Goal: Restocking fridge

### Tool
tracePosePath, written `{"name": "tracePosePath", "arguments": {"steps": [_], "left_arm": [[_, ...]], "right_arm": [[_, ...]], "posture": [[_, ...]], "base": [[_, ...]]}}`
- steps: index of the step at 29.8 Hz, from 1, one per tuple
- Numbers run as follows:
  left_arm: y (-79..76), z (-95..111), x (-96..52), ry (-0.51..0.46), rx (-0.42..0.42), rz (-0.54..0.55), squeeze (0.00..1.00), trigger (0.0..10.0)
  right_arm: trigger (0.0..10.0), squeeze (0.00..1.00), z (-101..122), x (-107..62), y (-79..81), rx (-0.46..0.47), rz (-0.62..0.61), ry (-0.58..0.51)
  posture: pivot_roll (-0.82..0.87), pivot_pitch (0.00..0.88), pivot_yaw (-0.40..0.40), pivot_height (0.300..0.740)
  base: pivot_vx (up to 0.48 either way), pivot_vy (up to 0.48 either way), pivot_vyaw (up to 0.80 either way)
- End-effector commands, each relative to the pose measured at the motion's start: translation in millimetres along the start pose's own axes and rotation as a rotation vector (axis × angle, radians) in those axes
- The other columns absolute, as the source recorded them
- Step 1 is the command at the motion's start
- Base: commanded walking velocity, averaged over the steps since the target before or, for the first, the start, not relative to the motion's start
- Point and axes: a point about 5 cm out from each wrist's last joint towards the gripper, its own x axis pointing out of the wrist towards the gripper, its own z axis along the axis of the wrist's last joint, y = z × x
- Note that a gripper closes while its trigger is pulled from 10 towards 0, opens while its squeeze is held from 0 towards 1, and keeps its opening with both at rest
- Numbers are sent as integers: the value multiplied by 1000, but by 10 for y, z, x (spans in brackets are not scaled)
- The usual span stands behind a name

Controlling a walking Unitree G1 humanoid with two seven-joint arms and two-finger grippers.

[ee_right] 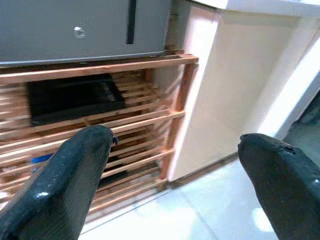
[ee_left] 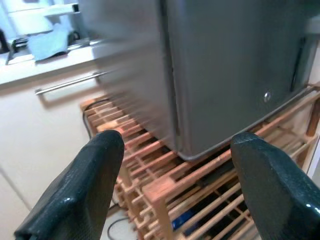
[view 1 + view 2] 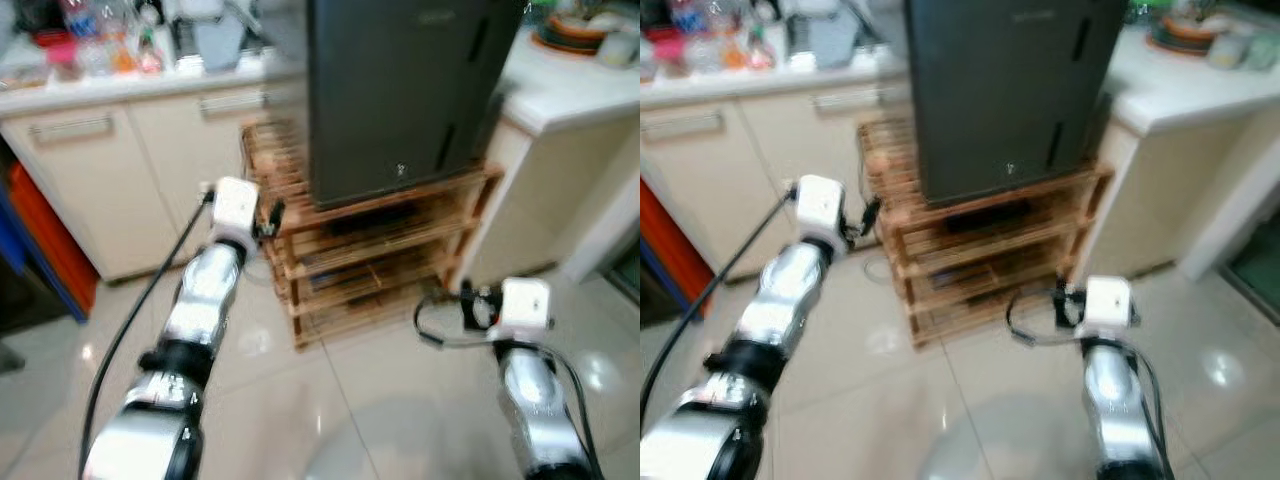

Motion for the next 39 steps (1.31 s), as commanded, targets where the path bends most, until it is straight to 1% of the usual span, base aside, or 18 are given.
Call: {"name": "tracePosePath", "arguments": {"steps": [1,6,8,10,12,17,19,21,23,25,29,31,33,39], "left_arm": [[167,-34,-11,17,22,59,0,10000],[169,21,27,0,-9,73,0,10000],[163,38,29,-13,-44,73,0,10000],[152,61,28,-37,-97,69,0,10000],[147,82,27,-55,-121,66,0,10000],[120,107,38,-65,-125,42,0,10000],[99,115,48,-63,-105,34,0,10000],[81,124,54,-66,-87,34,0,10000],[40,117,58,-58,-69,24,0,10000],[24,114,58,-56,-70,23,0,10000],[-59,99,37,-63,-116,8,0,10000],[-72,95,28,-69,-123,1,0,10000],[-79,90,22,-67,-150,-16,0,10000],[-21,121,28,-78,-146,-13,0,10000]], "right_arm": [[10000,0,128,70,161,25,44,-46],[10000,0,183,116,197,19,59,-57],[10000,0,206,138,211,22,61,-61],[10000,0,232,159,229,27,64,-65],[10000,0,270,179,247,41,65,-75],[10000,0,374,211,309,48,78,-105],[10000,0,401,217,325,48,81,-112],[10000,0,425,220,335,49,89,-122],[10000,0,449,226,347,47,101,-127],[10000,0,458,231,352,42,108,-127],[10000,0,478,254,340,30,112,-121],[10000,0,495,260,340,27,112,-125],[10000,0,493,268,351,27,116,-117],[10000,0,489,273,431,42,136,-112]], "posture": [[-122,0,20,740],[-123,0,14,740],[-124,0,17,740],[-121,0,20,740],[-121,0,22,740],[-119,0,26,740],[-119,0,24,740],[-121,0,14,740],[-119,0,3,740],[-120,0,0,740],[-121,0,-13,740],[-121,0,-14,740],[-119,0,-14,740],[-107,0,-10,740]], "base": [[315,364,0],[311,365,0],[126,433,0],[0,476,0],[0,480,-675],[0,480,-756],[0,480,-750],[0,377,0],[0,0,0],[0,0,0],[0,0,0],[0,0,0],[0,0,0],[0,480,-735]]}}
